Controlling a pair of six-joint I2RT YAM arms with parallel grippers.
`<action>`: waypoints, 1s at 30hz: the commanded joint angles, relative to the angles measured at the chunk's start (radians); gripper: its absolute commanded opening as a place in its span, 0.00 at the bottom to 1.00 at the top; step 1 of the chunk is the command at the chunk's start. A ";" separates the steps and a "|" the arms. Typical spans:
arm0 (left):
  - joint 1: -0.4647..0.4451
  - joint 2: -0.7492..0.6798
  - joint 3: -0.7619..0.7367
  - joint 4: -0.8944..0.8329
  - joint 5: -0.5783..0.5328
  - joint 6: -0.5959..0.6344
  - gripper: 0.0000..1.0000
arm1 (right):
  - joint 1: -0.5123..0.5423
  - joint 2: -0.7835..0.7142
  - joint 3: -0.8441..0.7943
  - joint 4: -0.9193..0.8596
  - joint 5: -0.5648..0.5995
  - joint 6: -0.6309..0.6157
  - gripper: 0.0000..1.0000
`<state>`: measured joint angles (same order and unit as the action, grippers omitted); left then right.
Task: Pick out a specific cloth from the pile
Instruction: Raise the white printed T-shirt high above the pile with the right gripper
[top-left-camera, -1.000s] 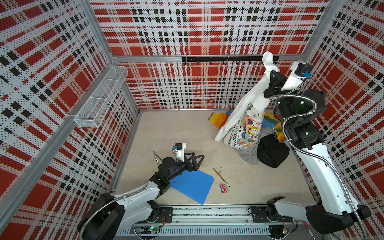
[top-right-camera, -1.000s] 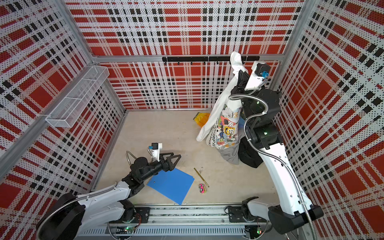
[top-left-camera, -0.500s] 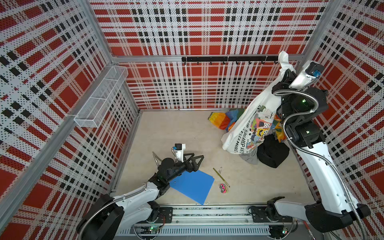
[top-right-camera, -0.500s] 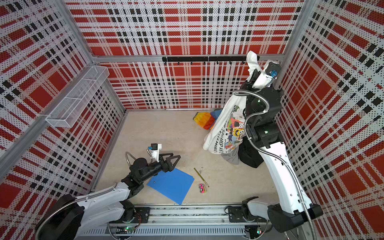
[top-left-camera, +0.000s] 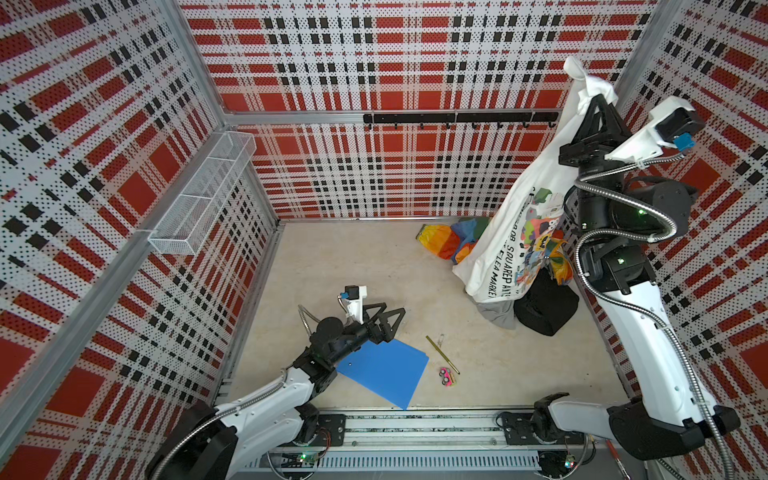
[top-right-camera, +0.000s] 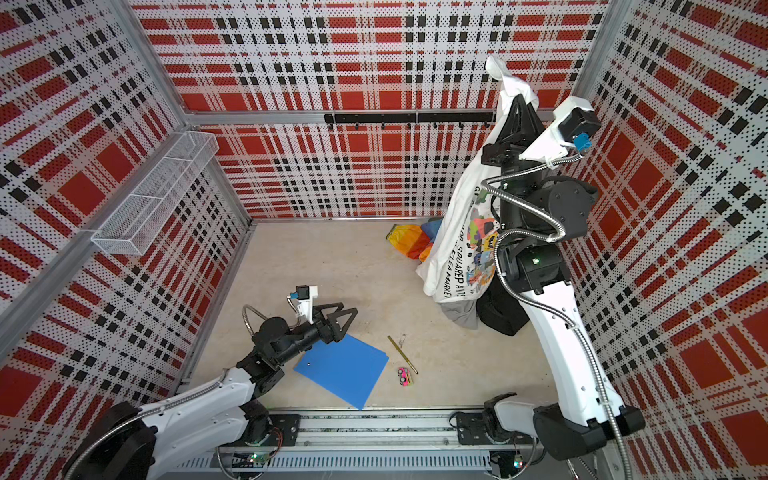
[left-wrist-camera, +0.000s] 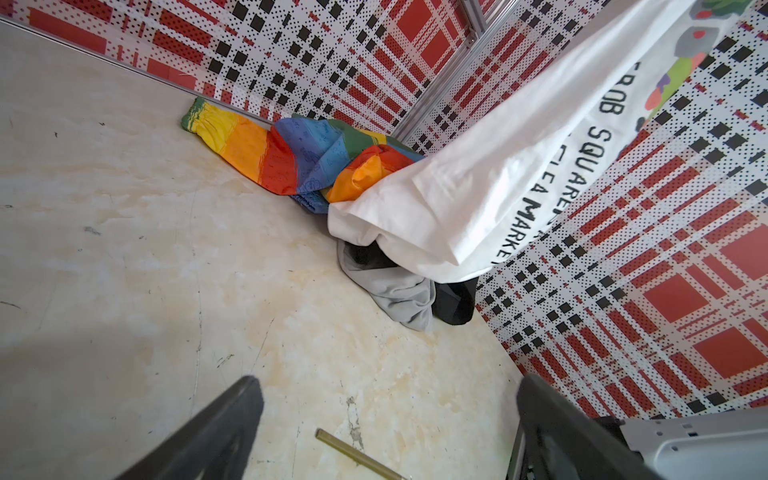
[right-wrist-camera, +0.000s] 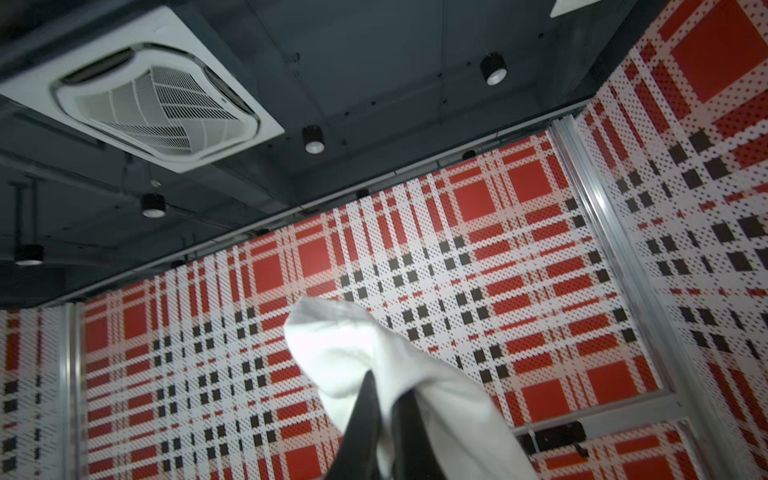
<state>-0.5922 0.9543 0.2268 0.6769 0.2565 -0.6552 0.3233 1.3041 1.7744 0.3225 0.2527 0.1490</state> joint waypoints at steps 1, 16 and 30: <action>0.018 -0.030 0.002 -0.017 -0.010 -0.006 0.99 | -0.002 0.023 0.069 0.202 -0.093 0.051 0.00; 0.059 -0.205 -0.029 -0.145 -0.051 -0.009 1.00 | 0.068 0.201 0.295 0.231 -0.178 0.060 0.00; 0.147 -0.469 -0.046 -0.373 -0.077 -0.007 0.97 | 0.246 0.448 0.584 0.213 -0.179 0.033 0.00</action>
<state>-0.4648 0.5293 0.1967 0.3714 0.2081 -0.6632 0.5354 1.7149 2.2875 0.4908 0.0883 0.1970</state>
